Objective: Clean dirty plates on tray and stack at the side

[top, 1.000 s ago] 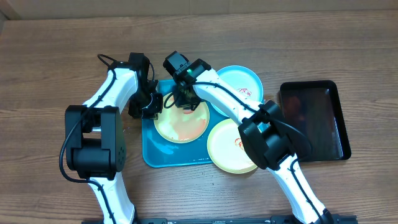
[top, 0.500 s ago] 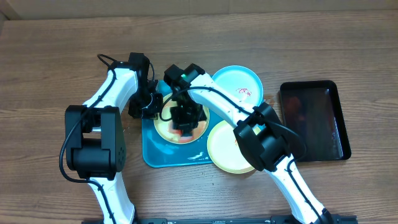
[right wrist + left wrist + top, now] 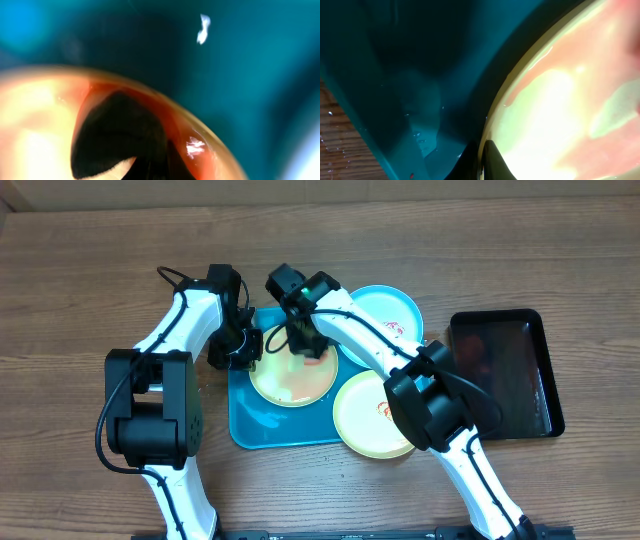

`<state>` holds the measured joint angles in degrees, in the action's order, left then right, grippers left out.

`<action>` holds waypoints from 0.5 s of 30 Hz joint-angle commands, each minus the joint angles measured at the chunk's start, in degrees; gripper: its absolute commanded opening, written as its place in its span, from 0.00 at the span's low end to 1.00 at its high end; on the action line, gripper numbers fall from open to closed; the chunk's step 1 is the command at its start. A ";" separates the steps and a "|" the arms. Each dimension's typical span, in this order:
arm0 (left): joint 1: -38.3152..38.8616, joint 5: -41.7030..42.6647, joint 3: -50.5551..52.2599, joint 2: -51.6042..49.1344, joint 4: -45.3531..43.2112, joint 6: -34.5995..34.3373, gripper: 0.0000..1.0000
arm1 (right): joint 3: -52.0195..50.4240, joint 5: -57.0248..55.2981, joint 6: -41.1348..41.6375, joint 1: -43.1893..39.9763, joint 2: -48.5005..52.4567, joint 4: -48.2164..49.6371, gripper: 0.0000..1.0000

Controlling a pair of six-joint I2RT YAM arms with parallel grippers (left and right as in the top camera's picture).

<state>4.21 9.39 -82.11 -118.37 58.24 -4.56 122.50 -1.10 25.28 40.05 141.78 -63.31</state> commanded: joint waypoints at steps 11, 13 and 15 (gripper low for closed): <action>0.22 -2.32 0.52 -0.68 -0.61 -0.76 0.04 | -2.95 27.61 -10.84 1.46 1.51 -9.44 0.04; 0.22 -2.32 0.50 -0.66 -0.46 -0.79 0.04 | -2.84 25.94 -10.97 0.61 -1.51 -11.17 0.04; 0.22 -2.32 0.35 -0.55 0.00 -0.76 0.04 | -2.80 24.20 -10.67 -0.20 -5.25 -11.56 0.04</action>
<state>4.21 9.39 -82.11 -118.37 58.28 -4.56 120.49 24.10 16.19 41.32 141.91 -74.13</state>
